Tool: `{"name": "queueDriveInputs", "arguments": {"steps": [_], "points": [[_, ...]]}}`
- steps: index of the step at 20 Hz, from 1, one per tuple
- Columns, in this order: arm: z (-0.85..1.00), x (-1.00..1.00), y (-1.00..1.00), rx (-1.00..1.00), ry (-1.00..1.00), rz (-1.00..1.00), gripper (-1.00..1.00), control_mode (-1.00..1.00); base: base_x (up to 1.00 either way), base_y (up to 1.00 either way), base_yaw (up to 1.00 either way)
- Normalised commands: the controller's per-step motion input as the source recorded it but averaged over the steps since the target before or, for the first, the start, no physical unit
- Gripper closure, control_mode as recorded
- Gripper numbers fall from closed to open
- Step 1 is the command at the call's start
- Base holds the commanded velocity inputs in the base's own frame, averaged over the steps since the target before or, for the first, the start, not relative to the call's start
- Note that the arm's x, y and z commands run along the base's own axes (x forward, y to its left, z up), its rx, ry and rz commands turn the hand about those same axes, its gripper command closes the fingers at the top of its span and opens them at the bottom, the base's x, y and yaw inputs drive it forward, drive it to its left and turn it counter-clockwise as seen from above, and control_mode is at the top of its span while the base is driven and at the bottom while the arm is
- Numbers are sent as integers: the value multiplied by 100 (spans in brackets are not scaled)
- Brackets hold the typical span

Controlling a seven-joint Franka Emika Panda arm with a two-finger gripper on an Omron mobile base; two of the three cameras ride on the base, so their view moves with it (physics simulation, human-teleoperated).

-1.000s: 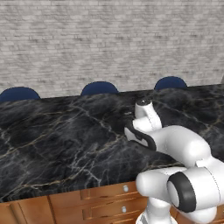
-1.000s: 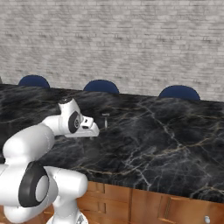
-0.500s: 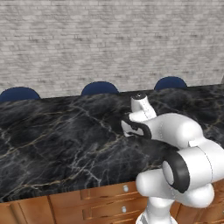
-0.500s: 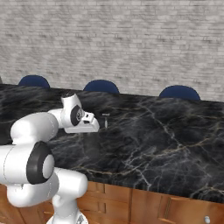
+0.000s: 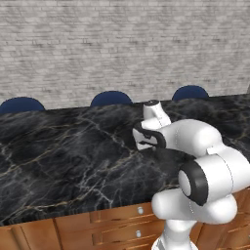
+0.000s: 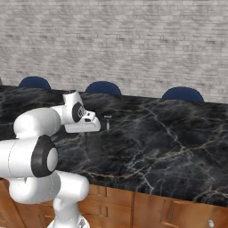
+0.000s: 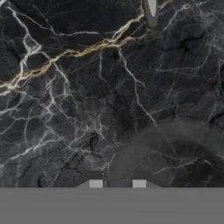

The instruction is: Pick the jar and jar from the dining table and place them in the open cabinet. Close the cabinet after placing the objects.

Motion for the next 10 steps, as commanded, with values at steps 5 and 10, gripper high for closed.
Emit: {"name": "queueDriveInputs", "arguments": {"steps": [5,10], "points": [[19,-11,0,0,-5,0,100,-100,0,0,0],[56,-18,0,-3,-5,-4,100,-100,0,0,0]]}}
